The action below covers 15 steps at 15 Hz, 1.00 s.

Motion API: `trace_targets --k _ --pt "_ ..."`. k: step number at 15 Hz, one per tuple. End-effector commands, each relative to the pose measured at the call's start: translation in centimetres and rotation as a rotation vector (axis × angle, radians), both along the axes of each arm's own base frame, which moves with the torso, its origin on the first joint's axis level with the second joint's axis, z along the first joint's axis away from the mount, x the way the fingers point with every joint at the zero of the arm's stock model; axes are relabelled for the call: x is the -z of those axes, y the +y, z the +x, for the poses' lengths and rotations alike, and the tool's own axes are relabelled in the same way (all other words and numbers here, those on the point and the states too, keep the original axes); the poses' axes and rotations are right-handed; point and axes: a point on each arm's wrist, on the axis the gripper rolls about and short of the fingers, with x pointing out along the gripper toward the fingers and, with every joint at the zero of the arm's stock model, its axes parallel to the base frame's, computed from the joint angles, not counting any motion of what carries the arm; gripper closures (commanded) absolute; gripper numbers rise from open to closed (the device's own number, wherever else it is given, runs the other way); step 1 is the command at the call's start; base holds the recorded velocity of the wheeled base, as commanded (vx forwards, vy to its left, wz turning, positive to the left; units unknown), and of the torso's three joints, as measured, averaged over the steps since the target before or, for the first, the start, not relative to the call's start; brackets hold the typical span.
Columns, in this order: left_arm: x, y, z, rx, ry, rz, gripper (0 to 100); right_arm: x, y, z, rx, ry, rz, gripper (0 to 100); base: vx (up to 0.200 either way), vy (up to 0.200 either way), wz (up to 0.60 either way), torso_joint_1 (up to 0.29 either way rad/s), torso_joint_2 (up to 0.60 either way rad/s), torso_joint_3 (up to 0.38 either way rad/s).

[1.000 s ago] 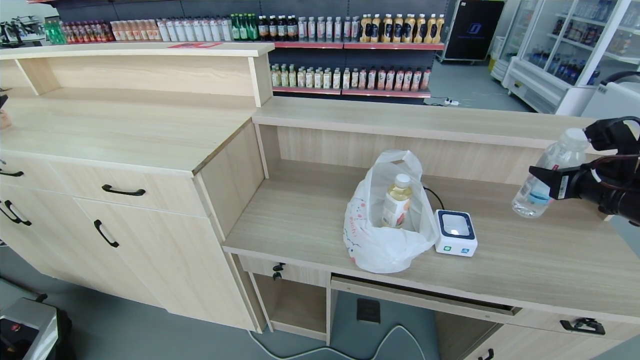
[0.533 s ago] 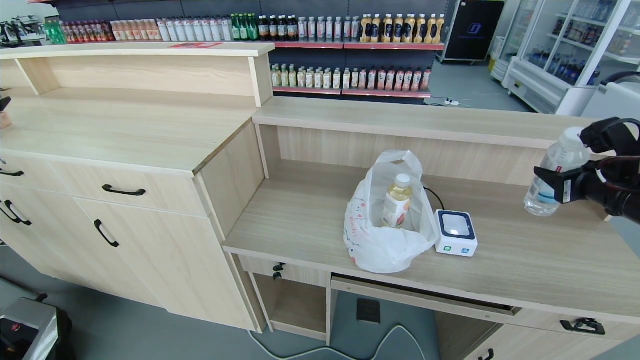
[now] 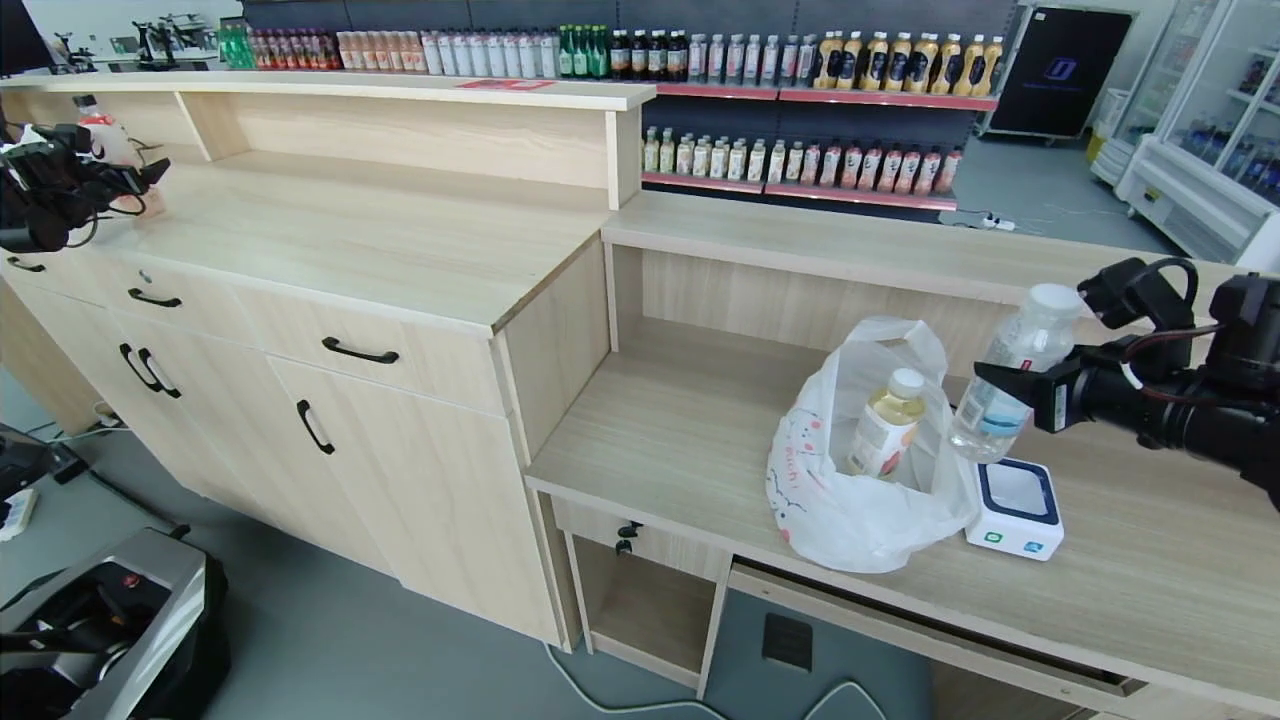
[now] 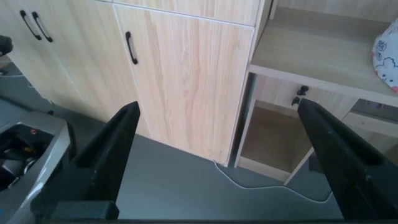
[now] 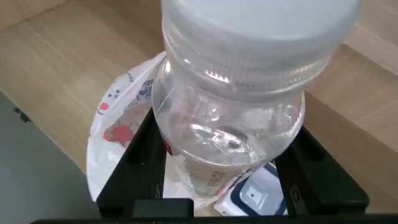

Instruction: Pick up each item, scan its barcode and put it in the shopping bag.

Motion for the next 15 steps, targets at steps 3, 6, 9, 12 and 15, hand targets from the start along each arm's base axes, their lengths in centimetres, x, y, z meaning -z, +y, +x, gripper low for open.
trace_targets --k 3,6,9,12,15 --pt "0.0 0.0 0.0 -0.001 0.0 0.0 0 3.9 1.2 2.4 -0.136 0.094 0.034 100 0.0 0.0 0.0 0.0 0.0 0.0" --pt "0.0 0.0 0.0 -0.001 0.0 0.0 0 7.1 2.2 4.6 -0.213 0.081 0.043 100 0.0 0.0 0.0 0.0 0.0 0.0" --pt "0.0 0.0 0.0 -0.001 0.0 0.0 0 9.5 2.7 6.6 -0.26 0.033 0.045 100 0.0 0.0 0.0 0.0 0.0 0.0" --pt "0.0 0.0 0.0 -0.002 0.0 0.0 0 11.6 3.0 7.6 -0.271 0.042 0.045 100 0.0 0.0 0.0 0.0 0.0 0.0" --pt "0.0 0.0 0.0 -0.001 0.0 0.0 0 13.4 3.3 9.2 -0.279 -0.005 0.04 100 0.0 0.0 0.0 0.0 0.0 0.0"
